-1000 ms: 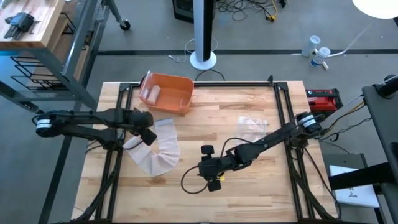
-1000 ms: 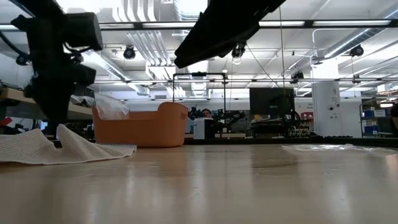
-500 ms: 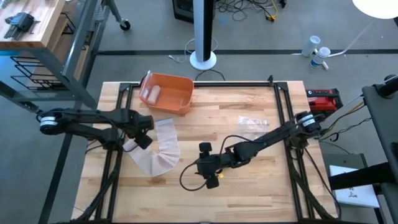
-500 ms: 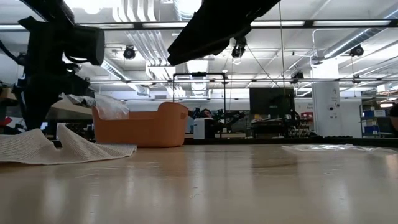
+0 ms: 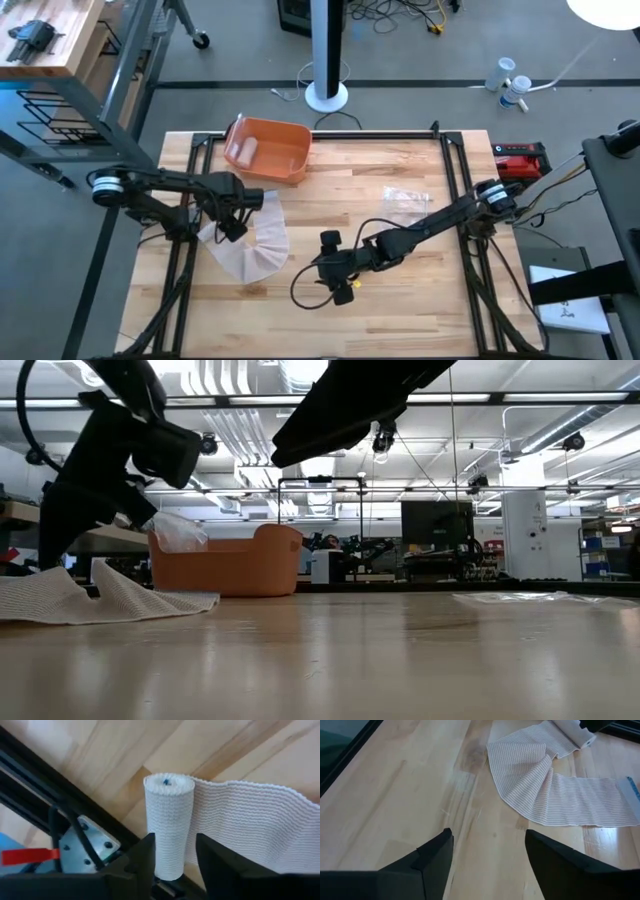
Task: Roll bandage
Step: Roll the white bandage
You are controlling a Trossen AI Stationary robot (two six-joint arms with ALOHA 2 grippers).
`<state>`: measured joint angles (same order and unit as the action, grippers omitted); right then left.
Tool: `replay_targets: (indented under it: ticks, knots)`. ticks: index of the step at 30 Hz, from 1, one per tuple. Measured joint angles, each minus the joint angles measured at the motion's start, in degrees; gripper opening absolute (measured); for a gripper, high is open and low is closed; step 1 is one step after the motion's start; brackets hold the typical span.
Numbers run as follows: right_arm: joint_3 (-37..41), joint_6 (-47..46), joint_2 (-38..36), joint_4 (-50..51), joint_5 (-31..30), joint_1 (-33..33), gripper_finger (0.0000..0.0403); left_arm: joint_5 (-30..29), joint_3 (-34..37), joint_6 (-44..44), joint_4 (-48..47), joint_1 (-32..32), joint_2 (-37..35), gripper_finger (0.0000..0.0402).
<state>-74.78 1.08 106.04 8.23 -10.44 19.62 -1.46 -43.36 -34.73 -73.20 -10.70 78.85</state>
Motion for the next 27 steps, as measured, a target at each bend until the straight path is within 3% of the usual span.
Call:
replay_targets:
  ticks: [10,27]
  knots:
    - [0.0,-1.8,0.0,0.8,0.4,0.0,0.0268,-0.9,-1.0,4.8,-1.9,-0.3,3.9,0.0236]
    - [0.0,-4.0,0.0,1.7,0.4,0.1,0.0287,-3.2,-0.1,5.8,1.3,-2.0,3.9,0.022]
